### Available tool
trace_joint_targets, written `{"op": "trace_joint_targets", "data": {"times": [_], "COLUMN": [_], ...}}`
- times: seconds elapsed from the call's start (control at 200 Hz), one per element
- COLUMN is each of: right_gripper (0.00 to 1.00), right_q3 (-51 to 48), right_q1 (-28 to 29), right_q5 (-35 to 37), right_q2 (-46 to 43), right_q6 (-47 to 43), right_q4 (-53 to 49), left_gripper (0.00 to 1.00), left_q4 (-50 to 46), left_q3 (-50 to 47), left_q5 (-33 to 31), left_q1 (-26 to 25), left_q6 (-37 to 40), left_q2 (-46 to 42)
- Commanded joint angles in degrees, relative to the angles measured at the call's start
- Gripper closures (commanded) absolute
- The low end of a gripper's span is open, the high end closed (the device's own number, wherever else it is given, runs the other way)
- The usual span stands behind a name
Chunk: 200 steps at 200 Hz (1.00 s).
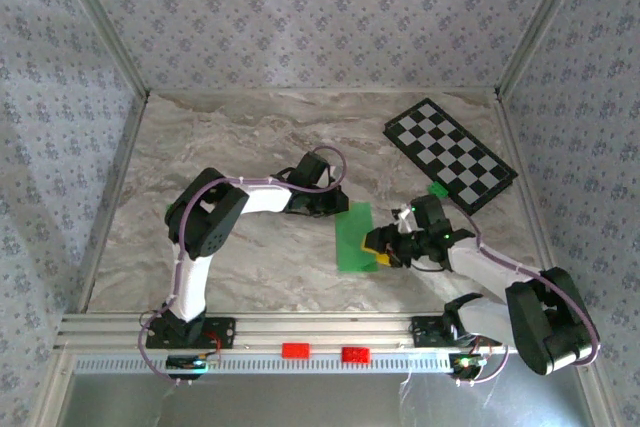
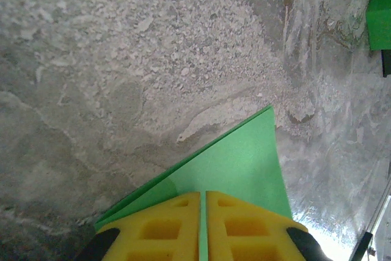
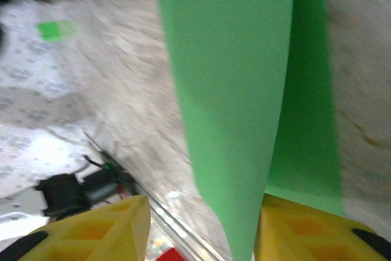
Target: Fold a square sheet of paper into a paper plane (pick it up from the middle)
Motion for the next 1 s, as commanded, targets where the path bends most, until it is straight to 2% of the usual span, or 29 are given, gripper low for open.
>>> {"op": "trace_joint_targets", "data": {"times": [0.0, 0.12, 0.275, 0.555, 0.995], "right_gripper": [0.52, 0.52, 0.58, 0.68, 0.74], "right_q3": [2.1, 4.0, 5.1, 5.2, 5.5], "right_q1": [-1.1, -2.1, -4.2, -6.1, -6.2], "right_q5": [-3.0, -2.7, -3.4, -6.4, -7.3], "right_q2": [1.7, 3.9, 7.2, 10.6, 14.4], "right_q6": [2.9, 0.4, -1.8, -4.5, -5.3], "right_q4": [5.8, 2.7, -0.2, 0.5, 3.1], "left_gripper": [0.9, 0.9, 0.89, 0.89, 0.89], "left_q4": [-2.7, -2.6, -1.6, -1.5, -1.1], "left_q3": [-0.5, -0.2, -0.1, 0.9, 0.8], "left_q5": [-0.2, 0.1, 0.7, 1.7, 1.8], "left_q1": [0.1, 0.1, 0.1, 0.1, 0.0], "left_q6": [0.3, 0.3, 0.0, 0.1, -0.1], "left_q2": [1.4, 1.6, 1.5, 1.5, 1.3]}}
